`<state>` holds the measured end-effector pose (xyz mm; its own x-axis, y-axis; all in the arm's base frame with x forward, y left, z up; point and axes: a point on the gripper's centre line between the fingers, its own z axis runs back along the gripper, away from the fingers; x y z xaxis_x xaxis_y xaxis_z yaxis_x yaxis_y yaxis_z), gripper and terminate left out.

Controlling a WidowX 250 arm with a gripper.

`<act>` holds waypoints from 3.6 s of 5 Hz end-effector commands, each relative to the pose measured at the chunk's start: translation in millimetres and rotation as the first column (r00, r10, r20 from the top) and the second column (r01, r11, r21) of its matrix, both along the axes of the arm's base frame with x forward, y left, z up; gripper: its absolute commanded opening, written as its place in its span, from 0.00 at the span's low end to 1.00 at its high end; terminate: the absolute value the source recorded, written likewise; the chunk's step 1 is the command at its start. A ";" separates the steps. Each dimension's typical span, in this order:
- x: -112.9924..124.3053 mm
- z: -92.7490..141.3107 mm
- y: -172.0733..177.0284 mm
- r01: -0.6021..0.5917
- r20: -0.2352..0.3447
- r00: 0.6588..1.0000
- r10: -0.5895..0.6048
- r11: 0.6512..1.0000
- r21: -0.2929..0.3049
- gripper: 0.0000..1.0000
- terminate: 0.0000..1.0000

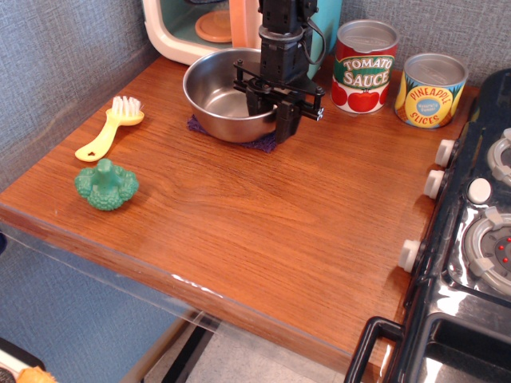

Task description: Move pot to front center of table.

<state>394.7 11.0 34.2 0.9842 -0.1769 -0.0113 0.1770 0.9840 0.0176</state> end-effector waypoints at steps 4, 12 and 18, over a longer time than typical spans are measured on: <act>-45.6 122.3 -3.8 0.111 0.317 0.945 -0.080 0.991 -0.078 0.00 0.00; -160.9 12.4 -33.8 0.344 -0.012 0.939 -0.344 0.937 0.059 1.00 0.00; -160.1 105.2 49.5 -0.034 0.136 0.990 0.044 0.997 -0.073 1.00 0.00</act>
